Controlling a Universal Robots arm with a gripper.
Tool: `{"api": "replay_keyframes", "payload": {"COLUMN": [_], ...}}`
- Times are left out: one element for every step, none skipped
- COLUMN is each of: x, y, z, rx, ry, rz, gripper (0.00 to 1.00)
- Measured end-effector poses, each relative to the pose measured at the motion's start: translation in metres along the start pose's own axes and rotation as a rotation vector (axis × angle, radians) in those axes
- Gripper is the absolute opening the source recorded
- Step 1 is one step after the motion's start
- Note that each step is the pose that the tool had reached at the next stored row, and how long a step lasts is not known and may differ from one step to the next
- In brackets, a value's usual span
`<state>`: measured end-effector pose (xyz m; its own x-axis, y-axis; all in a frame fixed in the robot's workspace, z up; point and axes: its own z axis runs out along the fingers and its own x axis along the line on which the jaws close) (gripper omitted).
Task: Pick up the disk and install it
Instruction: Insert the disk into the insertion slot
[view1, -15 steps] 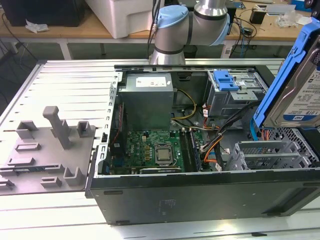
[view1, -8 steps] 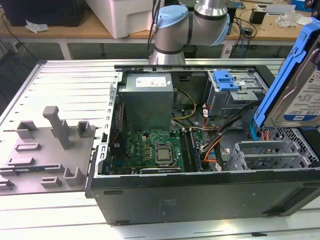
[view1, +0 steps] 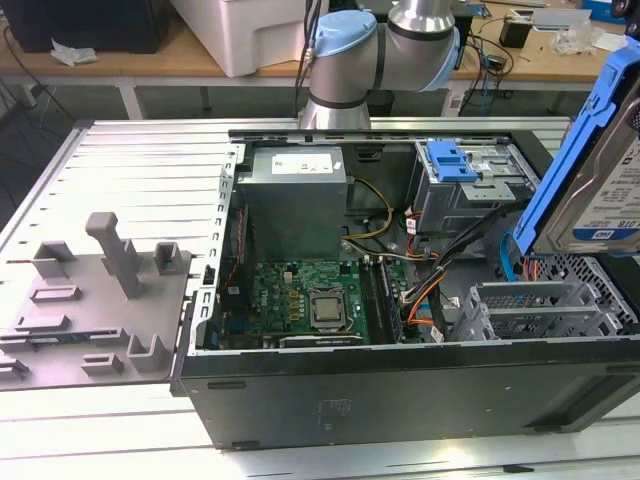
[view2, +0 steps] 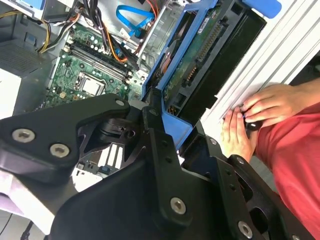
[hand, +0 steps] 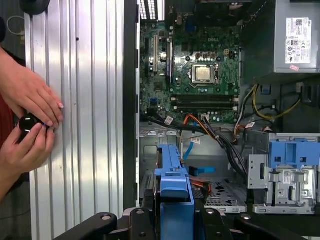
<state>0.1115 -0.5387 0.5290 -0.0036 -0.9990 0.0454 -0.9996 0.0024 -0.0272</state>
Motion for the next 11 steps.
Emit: {"api": "replay_keyframes", "payload": {"x": [-0.0001, -0.0001, -0.0001, -0.0001, 0.0, 0.0, -0.0001, -0.0001, -0.0001, -0.0001, -0.0001], "y": [0.0012, 0.0037, 0.009, 0.0129, 0.0138, 0.0138, 0.0138, 0.0138, 0.0138, 0.0138, 0.0138], "z": [0.0004, 0.0009, 0.0014, 0.002, 0.0024, 0.0024, 0.0024, 0.0025, 0.0025, 0.0025, 0.0025], "rx": [0.0071, 0.0156, 0.0281, 0.0376, 0.0401, 0.0403, 0.0403, 0.0403, 0.0403, 0.0403, 0.0403], "ry": [0.0, -0.0002, -0.0002, -0.0007, -0.001, -0.0007, -0.0006, -0.0007, -0.0007, -0.0008, -0.0007], "rz": [-0.001, -0.001, -0.001, 0.0, 0.0, 0.0, 0.0, 0.0, 0.0, 0.0, 0.0], "gripper": [0.37, 0.37, 0.37, 0.37, 0.37, 0.37, 0.37, 0.37, 0.37, 0.37, 0.37]}}
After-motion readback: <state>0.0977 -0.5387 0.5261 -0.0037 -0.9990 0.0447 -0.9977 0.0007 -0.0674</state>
